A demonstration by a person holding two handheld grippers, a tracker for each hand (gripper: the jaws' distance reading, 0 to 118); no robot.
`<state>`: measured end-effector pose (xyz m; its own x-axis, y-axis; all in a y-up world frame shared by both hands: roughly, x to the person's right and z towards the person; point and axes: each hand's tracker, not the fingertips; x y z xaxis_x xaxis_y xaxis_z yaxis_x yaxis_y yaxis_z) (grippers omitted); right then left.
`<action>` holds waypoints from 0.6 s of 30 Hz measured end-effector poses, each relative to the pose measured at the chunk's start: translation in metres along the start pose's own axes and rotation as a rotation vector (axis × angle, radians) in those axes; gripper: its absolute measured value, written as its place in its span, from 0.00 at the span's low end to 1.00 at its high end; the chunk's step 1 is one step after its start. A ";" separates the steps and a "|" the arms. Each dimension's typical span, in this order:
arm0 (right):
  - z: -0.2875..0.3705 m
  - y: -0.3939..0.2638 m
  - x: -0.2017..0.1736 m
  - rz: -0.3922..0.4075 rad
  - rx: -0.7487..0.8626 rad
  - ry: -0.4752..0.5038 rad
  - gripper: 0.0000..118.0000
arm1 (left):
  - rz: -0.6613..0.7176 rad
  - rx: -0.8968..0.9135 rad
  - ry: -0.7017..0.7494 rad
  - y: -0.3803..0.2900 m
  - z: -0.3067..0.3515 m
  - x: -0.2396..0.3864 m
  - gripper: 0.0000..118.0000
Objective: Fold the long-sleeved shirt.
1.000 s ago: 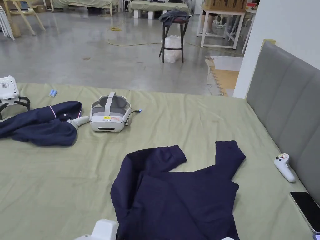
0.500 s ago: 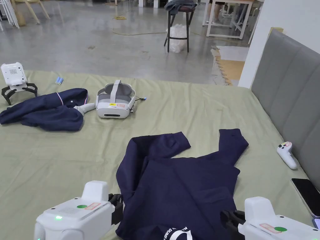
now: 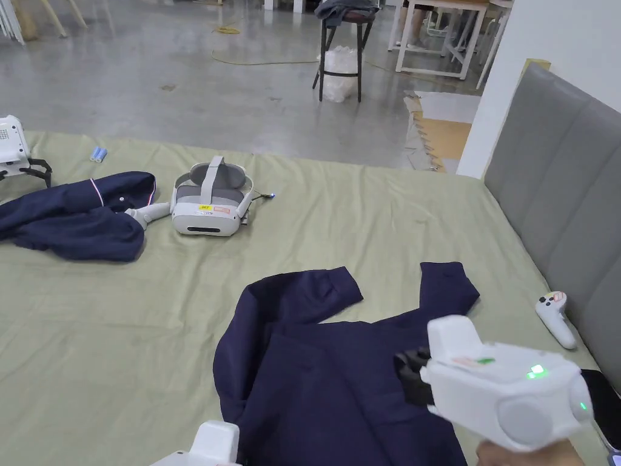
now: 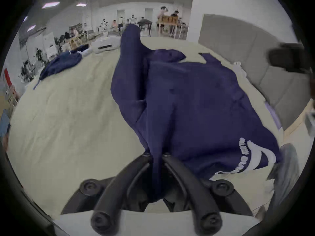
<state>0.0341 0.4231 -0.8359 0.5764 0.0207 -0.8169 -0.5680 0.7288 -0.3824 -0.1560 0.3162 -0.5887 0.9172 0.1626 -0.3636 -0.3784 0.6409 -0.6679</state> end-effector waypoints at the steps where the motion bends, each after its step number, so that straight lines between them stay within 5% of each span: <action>1: -0.015 0.017 -0.003 0.013 0.002 0.007 0.20 | 0.011 0.008 -0.015 -0.001 0.005 -0.002 0.07; 2: -0.039 0.035 -0.001 0.040 -0.007 0.011 0.48 | 0.004 0.005 -0.012 -0.003 0.010 -0.004 0.07; 4: -0.089 0.064 0.003 0.096 -0.066 0.026 0.74 | 0.008 -0.004 -0.015 -0.007 0.004 -0.016 0.07; 12: -0.261 0.059 0.001 0.228 -0.511 0.067 0.70 | 0.058 -0.026 -0.020 -0.022 -0.004 -0.021 0.07; 13: -0.262 0.054 0.002 0.174 -0.465 0.093 0.72 | 0.058 -0.026 -0.020 -0.021 -0.006 -0.022 0.07; 14: -0.256 0.062 0.005 0.100 -0.468 0.076 0.63 | 0.057 -0.029 -0.018 -0.021 -0.006 -0.022 0.07; 15: -0.246 0.069 0.005 0.149 -0.478 0.073 0.44 | 0.059 -0.030 -0.015 -0.021 -0.006 -0.020 0.07; 16: -0.237 0.071 0.006 0.136 -0.474 0.143 0.10 | 0.063 -0.029 -0.016 -0.020 -0.005 -0.021 0.07; 18: -0.218 0.061 0.005 0.114 -0.443 0.161 0.03 | 0.053 -0.018 -0.013 -0.015 -0.005 -0.023 0.07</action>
<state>-0.1259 0.3185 -0.9577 0.4178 -0.0483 -0.9073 -0.8379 0.3655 -0.4053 -0.1717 0.2993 -0.5737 0.8976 0.2056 -0.3900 -0.4281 0.6178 -0.6596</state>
